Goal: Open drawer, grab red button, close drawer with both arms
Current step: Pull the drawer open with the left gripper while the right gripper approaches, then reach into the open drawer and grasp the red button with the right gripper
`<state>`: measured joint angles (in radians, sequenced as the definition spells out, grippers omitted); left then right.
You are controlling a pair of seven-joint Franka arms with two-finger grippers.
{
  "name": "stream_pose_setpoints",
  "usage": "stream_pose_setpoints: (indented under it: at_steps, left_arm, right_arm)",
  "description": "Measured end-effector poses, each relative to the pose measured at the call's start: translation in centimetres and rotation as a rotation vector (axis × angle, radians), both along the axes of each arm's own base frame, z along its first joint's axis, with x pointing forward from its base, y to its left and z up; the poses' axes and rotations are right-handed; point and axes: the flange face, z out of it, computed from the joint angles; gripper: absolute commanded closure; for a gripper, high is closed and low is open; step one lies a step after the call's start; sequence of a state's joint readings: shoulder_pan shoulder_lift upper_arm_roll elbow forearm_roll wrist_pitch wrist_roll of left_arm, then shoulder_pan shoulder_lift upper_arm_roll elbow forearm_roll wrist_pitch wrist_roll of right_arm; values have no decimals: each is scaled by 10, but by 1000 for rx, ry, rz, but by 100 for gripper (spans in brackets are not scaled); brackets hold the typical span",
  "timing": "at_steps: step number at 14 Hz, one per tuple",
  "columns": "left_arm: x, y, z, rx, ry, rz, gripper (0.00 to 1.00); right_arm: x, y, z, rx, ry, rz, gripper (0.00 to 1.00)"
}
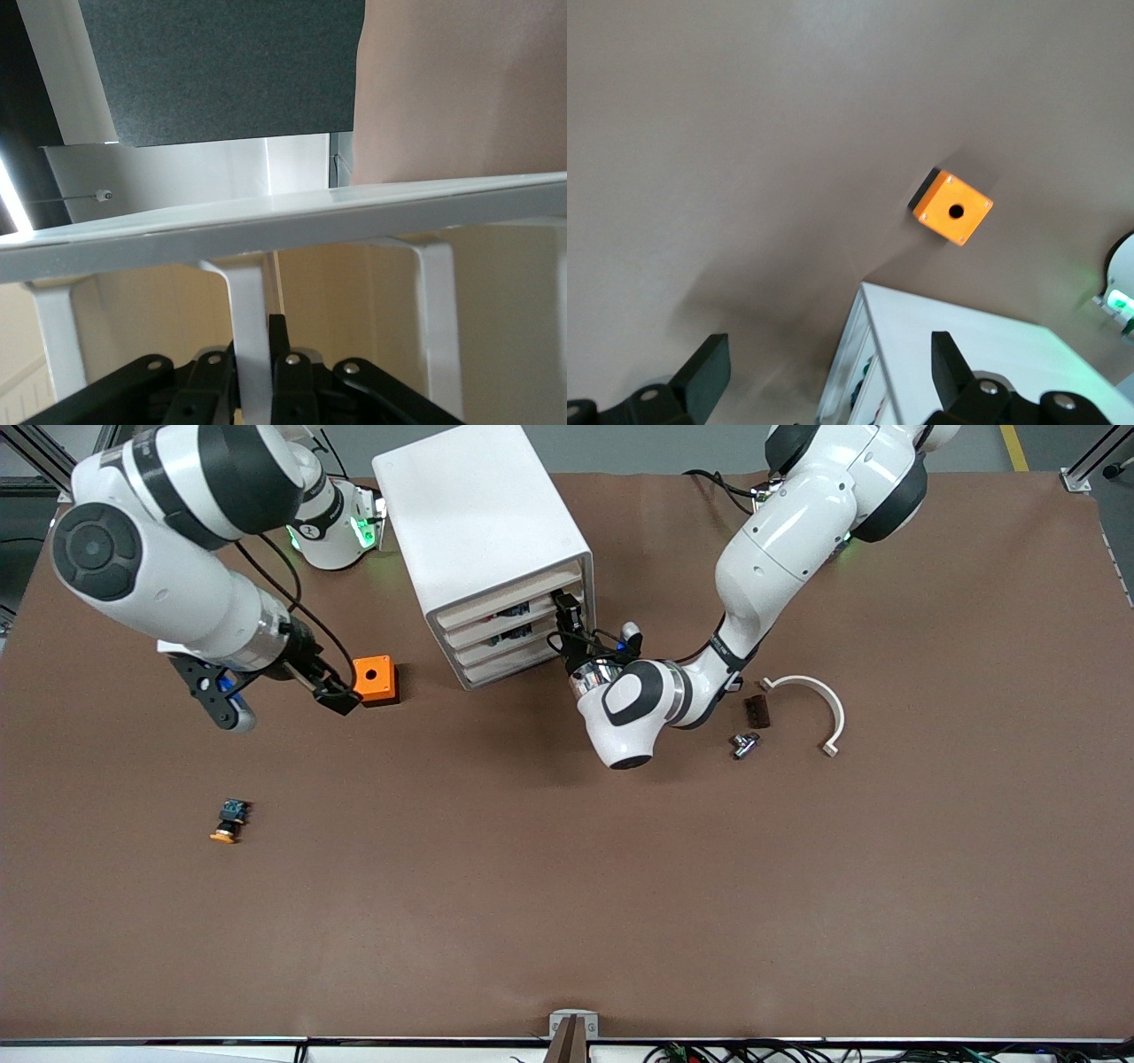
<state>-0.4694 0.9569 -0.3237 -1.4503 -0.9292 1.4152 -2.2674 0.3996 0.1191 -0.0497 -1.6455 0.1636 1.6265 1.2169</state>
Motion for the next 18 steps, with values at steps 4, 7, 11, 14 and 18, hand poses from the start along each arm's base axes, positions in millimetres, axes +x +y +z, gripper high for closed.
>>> stream_pose_setpoints:
  at_steps: [4,7,11,14,18]
  left_arm:
    - [15,11,0,6,-2,34,90]
    - [45,32,0,3,-10,119,90]
    - [86,66,0,-5,-27,235,86]
    - [109,84,0,3,-49,292,86]
    - [134,107,4,-9,-81,345,82]
  right_arm:
    - [-9,38,-2,-3,-16,-74,0]
    - [-18,74,-12,-14,-21,-123,0]
    - [-35,126,-34,-37,-15,-188,0]
    - [-51,161,-52,-47,-10,-157,0]
    - [-69,204,-71,-47,-29,-174,0]
